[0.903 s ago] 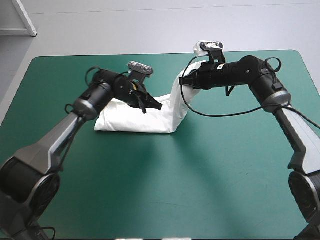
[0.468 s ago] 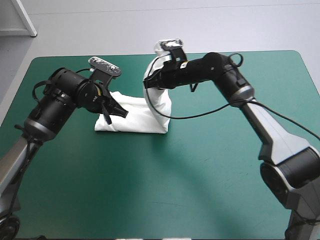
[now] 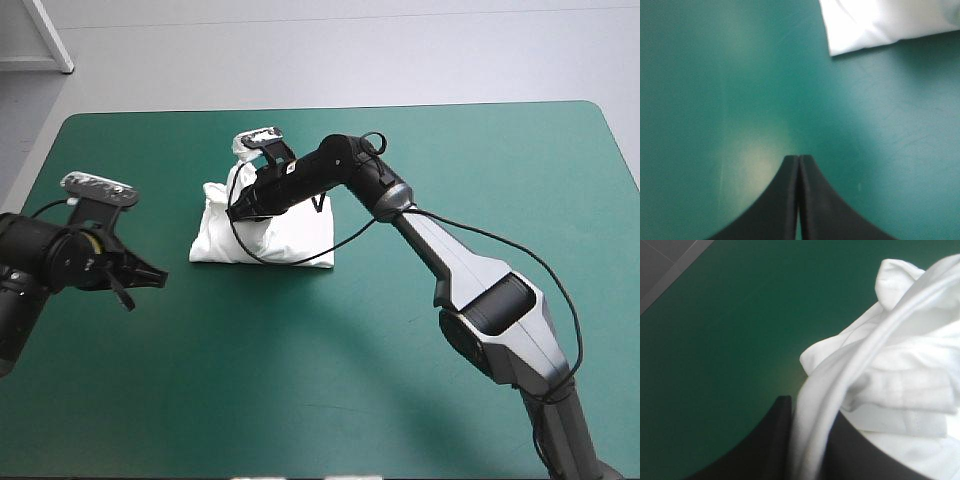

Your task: Fold the cloth

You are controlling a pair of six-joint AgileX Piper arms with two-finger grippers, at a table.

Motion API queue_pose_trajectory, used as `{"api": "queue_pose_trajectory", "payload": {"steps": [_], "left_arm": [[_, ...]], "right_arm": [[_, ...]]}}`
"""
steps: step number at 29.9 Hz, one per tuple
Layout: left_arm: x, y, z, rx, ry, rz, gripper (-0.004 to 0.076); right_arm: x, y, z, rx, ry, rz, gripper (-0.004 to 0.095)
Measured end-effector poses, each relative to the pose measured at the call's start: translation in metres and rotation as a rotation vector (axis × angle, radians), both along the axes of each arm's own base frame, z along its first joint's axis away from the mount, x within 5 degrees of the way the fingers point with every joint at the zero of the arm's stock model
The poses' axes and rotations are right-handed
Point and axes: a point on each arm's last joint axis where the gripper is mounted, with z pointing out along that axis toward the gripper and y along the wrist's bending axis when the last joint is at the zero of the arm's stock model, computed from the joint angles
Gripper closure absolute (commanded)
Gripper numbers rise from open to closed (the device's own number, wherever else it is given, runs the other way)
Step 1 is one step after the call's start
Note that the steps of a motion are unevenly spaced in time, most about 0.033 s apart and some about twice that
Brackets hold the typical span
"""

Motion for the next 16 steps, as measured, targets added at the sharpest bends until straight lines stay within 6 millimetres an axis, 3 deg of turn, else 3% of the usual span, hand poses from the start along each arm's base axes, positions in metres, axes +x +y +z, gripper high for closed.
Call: {"api": "queue_pose_trajectory", "payload": {"steps": [2,4,8,16], "left_arm": [[-0.007,0.012,0.0,0.006,-0.005,0.036,0.0734],[-0.012,0.018,0.001,0.008,-0.016,0.058,0.0734],[-0.015,0.021,0.002,0.008,-0.021,0.066,0.0734],[-0.015,0.021,0.002,0.01,-0.019,0.065,0.0734]], "right_arm": [[0.001,0.0,-0.001,-0.004,0.002,0.0,0.0142],[0.002,-0.001,0.0,-0.001,0.01,-0.01,0.0049],[0.003,-0.014,0.01,-0.001,0.05,-0.041,0.0075],[0.01,-0.078,0.033,-0.269,0.061,-0.208,0.0144]]}}
